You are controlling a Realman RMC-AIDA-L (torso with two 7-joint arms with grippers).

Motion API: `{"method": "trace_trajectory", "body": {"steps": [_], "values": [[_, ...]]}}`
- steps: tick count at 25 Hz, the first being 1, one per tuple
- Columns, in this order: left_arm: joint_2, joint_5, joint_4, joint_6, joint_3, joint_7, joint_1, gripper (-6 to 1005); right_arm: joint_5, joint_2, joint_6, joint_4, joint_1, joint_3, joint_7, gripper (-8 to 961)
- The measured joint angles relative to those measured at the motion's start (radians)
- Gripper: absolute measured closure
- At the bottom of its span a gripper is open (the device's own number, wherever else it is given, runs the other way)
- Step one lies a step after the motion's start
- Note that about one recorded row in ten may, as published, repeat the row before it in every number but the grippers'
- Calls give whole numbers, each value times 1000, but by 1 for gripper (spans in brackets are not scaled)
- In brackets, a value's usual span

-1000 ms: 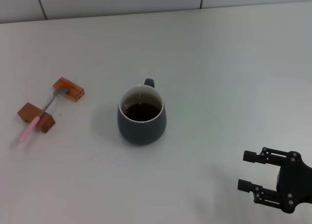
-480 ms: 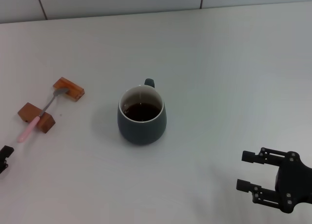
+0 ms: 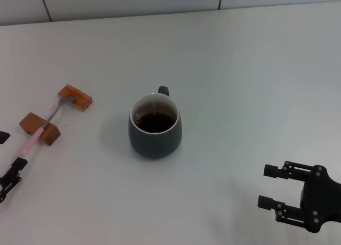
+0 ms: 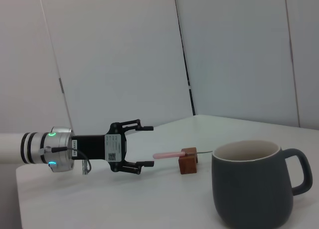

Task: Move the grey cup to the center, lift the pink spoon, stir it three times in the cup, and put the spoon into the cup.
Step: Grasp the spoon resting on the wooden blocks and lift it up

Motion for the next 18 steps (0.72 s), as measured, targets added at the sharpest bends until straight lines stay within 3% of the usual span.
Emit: {"method": "trace_trajectory", "body": {"steps": [18], "values": [[-6,0,-52,-60,12,34,-47,237,0,1,0,2,6,0,10,293]]}}
